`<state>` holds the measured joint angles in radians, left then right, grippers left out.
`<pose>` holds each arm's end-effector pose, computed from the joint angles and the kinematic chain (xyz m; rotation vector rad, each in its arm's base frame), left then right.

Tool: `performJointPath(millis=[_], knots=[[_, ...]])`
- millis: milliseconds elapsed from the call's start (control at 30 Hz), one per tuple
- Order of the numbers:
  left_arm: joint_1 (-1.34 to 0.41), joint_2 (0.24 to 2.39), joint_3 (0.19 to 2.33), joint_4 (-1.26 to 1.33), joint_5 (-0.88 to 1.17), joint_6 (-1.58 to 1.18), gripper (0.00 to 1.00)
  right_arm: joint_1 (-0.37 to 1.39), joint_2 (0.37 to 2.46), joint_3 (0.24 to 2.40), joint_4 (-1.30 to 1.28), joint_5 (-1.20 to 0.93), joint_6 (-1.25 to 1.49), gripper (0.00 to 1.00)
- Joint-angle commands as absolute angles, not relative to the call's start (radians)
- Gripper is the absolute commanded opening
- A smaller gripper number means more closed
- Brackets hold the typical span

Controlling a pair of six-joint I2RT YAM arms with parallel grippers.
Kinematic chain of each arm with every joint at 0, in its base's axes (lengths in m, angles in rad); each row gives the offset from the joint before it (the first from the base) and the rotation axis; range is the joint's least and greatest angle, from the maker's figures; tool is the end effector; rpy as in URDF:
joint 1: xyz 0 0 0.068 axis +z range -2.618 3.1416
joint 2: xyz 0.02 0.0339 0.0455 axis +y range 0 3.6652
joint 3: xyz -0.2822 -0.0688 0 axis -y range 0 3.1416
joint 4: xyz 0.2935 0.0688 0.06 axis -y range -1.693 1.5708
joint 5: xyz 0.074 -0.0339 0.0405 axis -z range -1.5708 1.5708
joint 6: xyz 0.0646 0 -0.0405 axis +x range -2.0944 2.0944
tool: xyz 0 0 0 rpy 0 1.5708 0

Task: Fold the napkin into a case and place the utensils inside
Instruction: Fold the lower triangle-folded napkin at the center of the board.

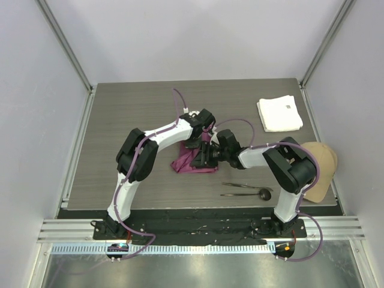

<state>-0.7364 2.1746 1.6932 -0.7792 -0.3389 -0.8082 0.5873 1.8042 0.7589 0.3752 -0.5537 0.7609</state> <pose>0.3918 -0.3262 0.1346 -0.1682 2.6815 0.0361 0.3021 0.2419 0.0842 -0.1232 2.4758 1.2863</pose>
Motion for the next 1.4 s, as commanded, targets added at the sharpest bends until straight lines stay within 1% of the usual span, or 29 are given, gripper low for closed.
performJointPath(millis=[0, 200, 300, 400, 433, 567, 767, 833, 900, 1000, 1033, 1067, 1100, 1167, 1200, 1267, 1300, 1367], knots=[[-0.733, 2.131, 1.683, -0.773, -0.324, -0.818, 0.00, 0.584, 1.795, 0.821, 0.322, -0.535, 0.696, 0.51], [-0.732, 2.105, 1.701, -0.790, -0.314, -0.833, 0.00, 0.583, 1.853, 0.790, 0.460, -0.563, 0.770, 0.52], [-0.732, 2.091, 1.713, -0.799, -0.313, -0.839, 0.00, 0.572, 1.859, 0.764, 0.485, -0.561, 0.779, 0.52], [-0.732, 2.080, 1.726, -0.801, -0.313, -0.842, 0.00, 0.554, 1.862, 0.715, 0.570, -0.589, 0.834, 0.52], [-0.732, 2.086, 1.729, -0.799, -0.311, -0.842, 0.00, 0.549, 1.865, 0.689, 0.636, -0.595, 0.851, 0.52], [-0.732, 2.103, 1.759, -0.813, -0.288, -0.853, 0.00, 0.543, 1.879, 0.673, 0.658, -0.614, 0.867, 0.57], [-0.732, 2.079, 1.743, -0.802, -0.319, -0.874, 0.00, 0.535, 1.881, 0.611, 0.852, -0.638, 0.983, 0.58], [-0.732, 2.075, 1.743, -0.813, -0.324, -0.868, 0.00, 0.523, 1.859, 0.609, 0.856, -0.659, 1.003, 0.58], [-0.732, 2.079, 1.741, -0.816, -0.327, -0.865, 0.00, 0.508, 1.829, 0.630, 0.777, -0.669, 0.993, 0.57], [-0.733, 2.074, 1.718, -0.810, -0.334, -0.865, 0.00, 0.465, 1.743, 0.659, 0.637, -0.676, 0.937, 0.52], [-0.732, 2.074, 1.710, -0.810, -0.336, -0.864, 0.00, 0.456, 1.721, 0.670, 0.590, -0.670, 0.919, 0.48], [-0.732, 2.074, 1.709, -0.811, -0.340, -0.862, 0.00, 0.437, 1.676, 0.686, 0.460, -0.648, 0.851, 0.46], [-0.733, 2.072, 1.709, -0.811, -0.342, -0.861, 0.00, 0.434, 1.660, 0.724, 0.389, -0.632, 0.813, 0.45], [-0.732, 2.072, 1.709, -0.813, -0.342, -0.859, 0.00, 0.431, 1.640, 0.776, 0.237, -0.579, 0.706, 0.37], [-0.733, 2.069, 1.709, -0.813, -0.344, -0.859, 0.00, 0.431, 1.646, 0.787, 0.216, -0.568, 0.686, 0.28], [-0.732, 2.066, 1.709, -0.811, -0.342, -0.859, 0.00, 0.430, 1.695, 0.825, 0.190, -0.577, 0.661, 0.13], [-0.733, 2.066, 1.710, -0.813, -0.342, -0.859, 0.00, 0.431, 1.713, 0.840, 0.184, -0.592, 0.647, 0.03], [-0.732, 2.062, 1.713, -0.813, -0.341, -0.859, 0.00, 0.431, 1.747, 0.853, 0.221, -0.601, 0.660, 0.01]])
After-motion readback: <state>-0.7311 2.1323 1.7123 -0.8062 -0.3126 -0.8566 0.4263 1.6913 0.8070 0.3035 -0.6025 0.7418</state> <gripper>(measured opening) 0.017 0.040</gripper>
